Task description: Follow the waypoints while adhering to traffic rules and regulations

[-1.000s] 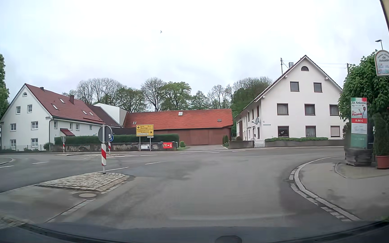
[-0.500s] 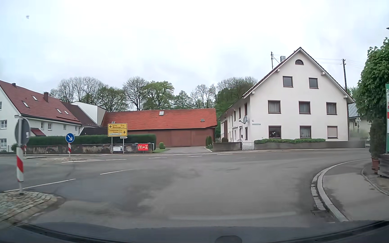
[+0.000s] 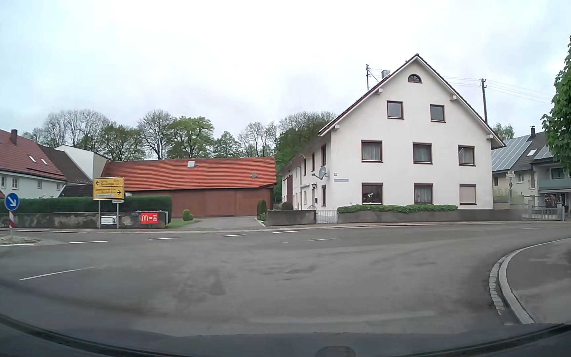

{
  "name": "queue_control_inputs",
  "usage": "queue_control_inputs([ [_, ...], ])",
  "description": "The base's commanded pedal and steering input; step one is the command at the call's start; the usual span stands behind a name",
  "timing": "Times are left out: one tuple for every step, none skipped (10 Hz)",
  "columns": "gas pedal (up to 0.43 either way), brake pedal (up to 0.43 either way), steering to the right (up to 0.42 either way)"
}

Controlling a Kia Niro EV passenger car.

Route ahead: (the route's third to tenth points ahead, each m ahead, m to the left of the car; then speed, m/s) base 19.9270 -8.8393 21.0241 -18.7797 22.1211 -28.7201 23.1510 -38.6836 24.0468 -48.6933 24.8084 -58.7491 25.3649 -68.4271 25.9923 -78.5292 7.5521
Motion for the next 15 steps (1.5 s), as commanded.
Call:
queue_control_inputs([
  [0.059,0.0,0.178],
  [0.059,0.0,0.192],
  [0.059,0.0,0.204],
  [0.059,0.0,0.216],
  [0.059,0.0,0.226],
  [0.059,0.0,0.24],
  [0.059,0.0,0.25],
  [0.059,0.0,0.256],
  [0.067,0.0,0.266],
  [0.098,0.0,0.277],
  [0.138,0.0,0.285],
  [0.15,0.0,0.287],
  [0.15,0.0,0.289],
  [0.15,0.0,0.292],
  [0.15,0.0,0.293],
])
